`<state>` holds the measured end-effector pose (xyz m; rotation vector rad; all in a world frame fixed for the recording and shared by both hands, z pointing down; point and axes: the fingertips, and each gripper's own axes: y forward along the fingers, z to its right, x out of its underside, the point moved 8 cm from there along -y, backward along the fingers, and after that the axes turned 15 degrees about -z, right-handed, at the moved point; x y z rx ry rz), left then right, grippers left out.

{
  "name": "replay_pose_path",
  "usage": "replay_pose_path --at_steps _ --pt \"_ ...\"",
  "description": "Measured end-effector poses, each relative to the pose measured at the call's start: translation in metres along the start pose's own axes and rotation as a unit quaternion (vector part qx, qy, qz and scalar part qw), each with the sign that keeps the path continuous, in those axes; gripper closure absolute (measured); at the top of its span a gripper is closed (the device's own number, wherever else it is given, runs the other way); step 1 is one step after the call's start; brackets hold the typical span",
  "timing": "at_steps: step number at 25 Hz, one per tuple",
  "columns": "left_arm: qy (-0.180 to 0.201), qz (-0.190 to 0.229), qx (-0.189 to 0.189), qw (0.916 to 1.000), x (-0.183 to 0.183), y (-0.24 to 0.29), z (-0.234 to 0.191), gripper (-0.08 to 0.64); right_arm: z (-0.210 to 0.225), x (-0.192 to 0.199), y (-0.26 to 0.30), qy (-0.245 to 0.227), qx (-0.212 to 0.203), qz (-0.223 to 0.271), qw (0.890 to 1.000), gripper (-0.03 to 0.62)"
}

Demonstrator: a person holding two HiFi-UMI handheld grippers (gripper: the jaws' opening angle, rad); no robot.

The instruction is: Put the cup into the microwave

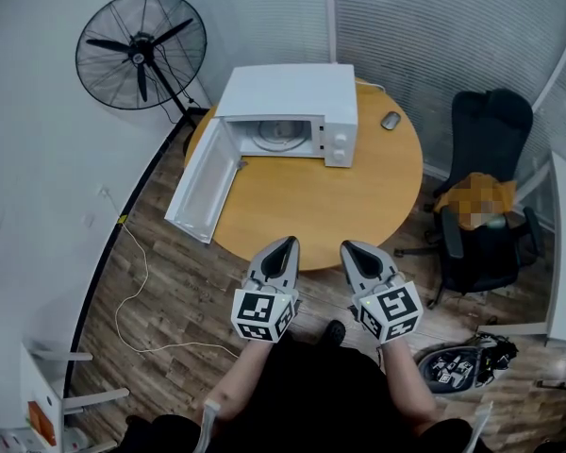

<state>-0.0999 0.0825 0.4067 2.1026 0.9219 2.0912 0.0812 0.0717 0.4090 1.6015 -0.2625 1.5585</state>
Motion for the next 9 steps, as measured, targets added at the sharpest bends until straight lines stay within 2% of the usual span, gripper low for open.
replay_pose_path --at_steps 9 --pt "-0.008 -0.006 0.002 1.0 0.0041 0.002 -0.0028 0.561 -0.0024 -0.0011 0.003 -0.012 -0.001 -0.005 1.0 0.584"
